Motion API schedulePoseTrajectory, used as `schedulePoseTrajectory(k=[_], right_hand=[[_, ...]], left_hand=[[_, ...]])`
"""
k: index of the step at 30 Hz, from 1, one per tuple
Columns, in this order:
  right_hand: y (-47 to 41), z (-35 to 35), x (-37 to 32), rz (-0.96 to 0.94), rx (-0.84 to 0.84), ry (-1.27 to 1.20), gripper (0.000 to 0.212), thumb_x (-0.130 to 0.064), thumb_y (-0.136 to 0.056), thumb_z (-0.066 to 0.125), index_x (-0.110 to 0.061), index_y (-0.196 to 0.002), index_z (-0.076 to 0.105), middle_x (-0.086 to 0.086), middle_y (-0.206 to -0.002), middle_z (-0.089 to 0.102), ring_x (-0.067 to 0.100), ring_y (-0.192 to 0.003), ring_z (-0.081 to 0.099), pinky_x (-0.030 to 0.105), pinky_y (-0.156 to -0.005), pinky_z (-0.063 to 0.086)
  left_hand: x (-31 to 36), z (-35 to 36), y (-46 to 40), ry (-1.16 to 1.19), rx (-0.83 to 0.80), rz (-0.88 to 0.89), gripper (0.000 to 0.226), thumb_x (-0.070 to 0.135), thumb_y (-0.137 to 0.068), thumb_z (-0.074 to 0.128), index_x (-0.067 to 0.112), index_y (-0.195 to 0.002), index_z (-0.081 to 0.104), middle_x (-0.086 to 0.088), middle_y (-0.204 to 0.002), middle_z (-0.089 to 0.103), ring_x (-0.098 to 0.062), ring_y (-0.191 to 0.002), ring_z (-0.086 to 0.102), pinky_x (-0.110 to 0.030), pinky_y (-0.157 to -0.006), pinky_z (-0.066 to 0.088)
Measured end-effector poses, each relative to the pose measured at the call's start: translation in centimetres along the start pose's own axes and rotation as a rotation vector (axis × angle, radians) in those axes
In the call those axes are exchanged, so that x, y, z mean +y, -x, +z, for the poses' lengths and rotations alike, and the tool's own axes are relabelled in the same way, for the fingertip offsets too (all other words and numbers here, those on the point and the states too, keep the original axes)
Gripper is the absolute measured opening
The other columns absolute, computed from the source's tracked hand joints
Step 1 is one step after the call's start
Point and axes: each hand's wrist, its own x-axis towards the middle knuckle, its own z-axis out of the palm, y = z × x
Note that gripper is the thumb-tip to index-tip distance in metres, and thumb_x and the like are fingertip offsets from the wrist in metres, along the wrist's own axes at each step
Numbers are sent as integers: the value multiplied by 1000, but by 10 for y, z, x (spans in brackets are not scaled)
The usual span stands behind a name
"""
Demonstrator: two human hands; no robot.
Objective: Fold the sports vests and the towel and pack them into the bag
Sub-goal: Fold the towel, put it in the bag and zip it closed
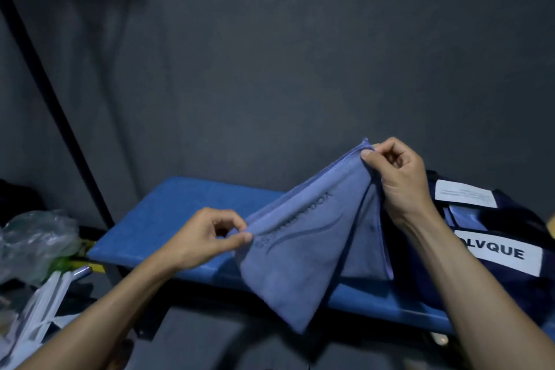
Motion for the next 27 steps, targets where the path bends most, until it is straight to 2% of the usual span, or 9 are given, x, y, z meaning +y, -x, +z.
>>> schedulePoseTrajectory(k=[4,6,9,12,14,17,21,24,27], right_hand=[[6,-18,10,126,63,-162,33,-22,-76,85,-22,-68,53,-3,-64,48,8,-60,39,21,-57,32],[12,-21,15,178,81,-247,32,-27,-66,87,-23,-73,55,-2,-66,51,8,-60,45,18,-57,37],[14,-24,23,197,88,-337,22,-10,-79,76,-21,-93,63,-6,-72,61,2,-66,56,12,-63,46],[13,-28,26,185,38,-264,28,-2,-91,65,-18,-114,68,-8,-65,49,0,-60,46,9,-62,41],[14,-30,22,180,-40,-143,32,-21,-85,76,-16,-116,72,-4,-69,47,3,-63,44,9,-63,40],[15,-33,19,183,-109,38,65,-59,-66,86,-7,-104,74,8,-85,58,14,-79,51,14,-68,46],[16,-26,10,233,-164,-15,24,-25,-96,65,-2,-101,66,12,-92,61,22,-88,56,19,-73,54],[18,-16,0,343,-167,-211,18,-13,-103,50,-10,-94,65,2,-87,67,13,-82,62,25,-76,51],[17,-9,-10,382,-155,-301,22,-16,-102,51,-10,-91,69,5,-92,70,16,-86,67,26,-77,56]], left_hand=[[32,-40,-18,81,170,62,29,49,-83,77,20,-89,73,7,-82,68,-8,-79,55,-29,-71,46],[49,-55,-26,-100,199,113,19,41,-88,72,22,-89,72,8,-82,70,-5,-75,57,-26,-69,48],[63,-71,-34,-515,306,201,26,52,-90,71,26,-85,66,10,-74,66,-7,-65,57,-27,-63,47],[72,-82,-37,-585,369,207,29,52,-83,72,24,-80,64,7,-68,64,-13,-63,57,-25,-58,45],[77,-89,-39,-547,356,185,27,49,-81,74,24,-80,65,6,-69,65,-7,-60,55,-26,-58,45],[87,-103,-38,-373,239,150,25,45,-87,73,21,-94,68,5,-78,71,-6,-67,60,-32,-65,52],[88,-115,-38,-638,217,198,44,70,-83,58,29,-87,73,14,-74,71,0,-62,59,-22,-62,48],[89,-115,-34,-301,198,96,54,75,-70,70,22,-78,76,6,-71,72,-4,-63,56,-18,-59,44],[92,-127,-17,111,-38,-2,55,69,-58,86,17,-74,75,-1,-70,69,-7,-64,58,-13,-59,44]])
